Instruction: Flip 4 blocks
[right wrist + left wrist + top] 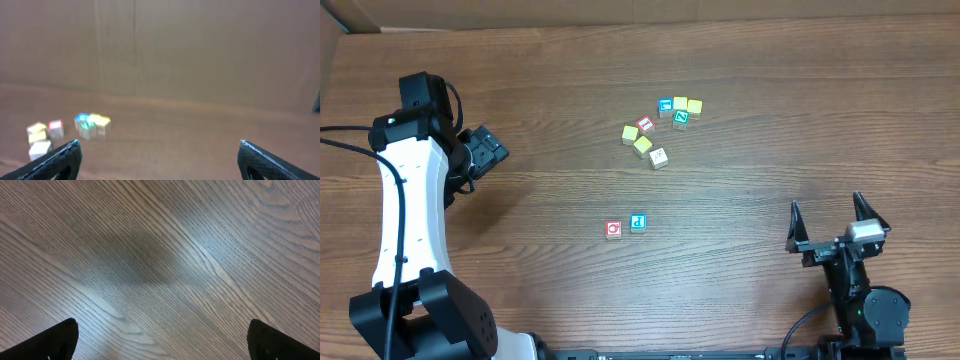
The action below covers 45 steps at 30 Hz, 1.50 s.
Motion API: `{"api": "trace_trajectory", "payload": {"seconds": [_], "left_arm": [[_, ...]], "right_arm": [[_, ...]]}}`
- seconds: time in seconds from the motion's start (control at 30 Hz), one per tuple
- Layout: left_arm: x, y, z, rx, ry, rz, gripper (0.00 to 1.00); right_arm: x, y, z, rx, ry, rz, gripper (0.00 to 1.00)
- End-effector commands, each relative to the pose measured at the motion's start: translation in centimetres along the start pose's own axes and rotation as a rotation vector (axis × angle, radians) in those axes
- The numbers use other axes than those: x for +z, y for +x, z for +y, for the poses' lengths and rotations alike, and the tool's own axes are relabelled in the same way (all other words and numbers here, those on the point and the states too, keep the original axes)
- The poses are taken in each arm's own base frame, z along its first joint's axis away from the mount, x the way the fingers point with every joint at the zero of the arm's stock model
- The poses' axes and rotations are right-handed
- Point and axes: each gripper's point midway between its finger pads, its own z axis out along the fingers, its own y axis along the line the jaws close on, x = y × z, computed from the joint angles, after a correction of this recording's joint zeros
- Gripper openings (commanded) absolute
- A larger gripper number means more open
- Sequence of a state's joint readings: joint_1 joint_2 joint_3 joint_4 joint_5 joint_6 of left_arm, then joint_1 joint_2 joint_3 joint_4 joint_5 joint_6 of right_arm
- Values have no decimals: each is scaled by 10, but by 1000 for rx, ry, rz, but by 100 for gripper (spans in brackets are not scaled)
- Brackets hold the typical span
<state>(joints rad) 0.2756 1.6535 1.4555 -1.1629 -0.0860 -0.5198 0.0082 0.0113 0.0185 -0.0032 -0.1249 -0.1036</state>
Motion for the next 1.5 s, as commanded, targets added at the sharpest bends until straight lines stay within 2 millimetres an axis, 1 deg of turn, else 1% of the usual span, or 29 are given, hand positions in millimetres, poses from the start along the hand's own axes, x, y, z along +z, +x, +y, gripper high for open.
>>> {"api": "trace_trajectory", "payload": {"seconds": [0.0, 0.03, 0.1, 0.17, 0.23, 0.27, 0.33, 0.43, 0.5, 0.57, 0.63, 0.7, 0.83, 0.9, 0.97, 1.03, 1.07, 1.1, 1.13, 1.2, 1.23, 1.27, 1.3, 1.37, 1.4, 1.47], "left_arm": [[-1, -1, -2, 15, 9, 1, 100], [-1, -1, -2, 15, 9, 1, 100], [-1, -1, -2, 15, 9, 1, 100], [-1, -1, -2, 15, 9, 1, 100], [-1, -1, -2, 15, 9, 1, 100], [-1, -1, -2, 15, 9, 1, 100], [-1, -1, -2, 15, 9, 1, 100], [-1, -1, -2, 15, 9, 1, 100], [-1, -1, -2, 15, 9, 1, 100], [-1, -1, -2, 15, 9, 1, 100], [-1, -1, -2, 15, 9, 1, 100], [-1, -1, -2, 15, 9, 1, 100], [-1, -1, -2, 15, 9, 1, 100], [-1, -1, -2, 15, 9, 1, 100], [-1, -1, -2, 15, 9, 1, 100], [-1, -1, -2, 15, 9, 1, 100], [-1, -1, -2, 15, 9, 1, 100], [-1, -1, -2, 15, 9, 1, 100], [-1, -1, -2, 15, 9, 1, 100], [-1, -1, -2, 15, 9, 1, 100], [-1, -1, -2, 15, 9, 1, 100], [-1, -1, -2, 16, 9, 1, 100], [-1, -1, -2, 15, 9, 1, 100], [-1, -1, -2, 15, 9, 1, 100], [-1, -1, -2, 15, 9, 1, 100], [-1, -1, -2, 15, 9, 1, 100]], "right_arm": [[0, 3, 16, 47, -89, 2, 100], [-1, 0, 21, 68, -123, -6, 100], [-3, -2, 32, 168, -184, -3, 100], [-3, 0, 32, 280, -187, 29, 100], [-5, -1, 33, 320, -181, 72, 100], [-6, -6, 33, 325, -179, 87, 100], [-8, -22, 32, 329, -174, 107, 100], [-5, -58, 29, 337, -165, 145, 100], [2, -79, 28, 347, -161, 187, 100], [14, -99, 26, 365, -155, 278, 100], [26, -108, 24, 388, -141, 386, 100], [39, -110, 24, 383, -140, 552, 100], [57, -99, 22, 427, -112, 867, 100], [72, -92, 24, 463, -121, 983, 100], [87, -88, 34, 517, -184, 1048, 100], [103, -75, 46, 586, -257, 1112, 100], [106, -69, 54, 643, -290, 1144, 94], [109, -60, 62, 694, -311, 1186, 81], [111, -49, 67, 715, -318, 1231, 74], [110, -26, 78, 699, -311, 1314, 64], [109, -12, 87, 671, -311, 1360, 59], [107, -5, 94, 653, -316, 1383, 55], [105, 4, 106, 630, -334, 1414, 52], [101, 23, 129, 590, -326, 1472, 51], [98, 34, 135, 563, -286, 1496, 51], [95, 52, 142, 509, -187, 1523, 52]]}}
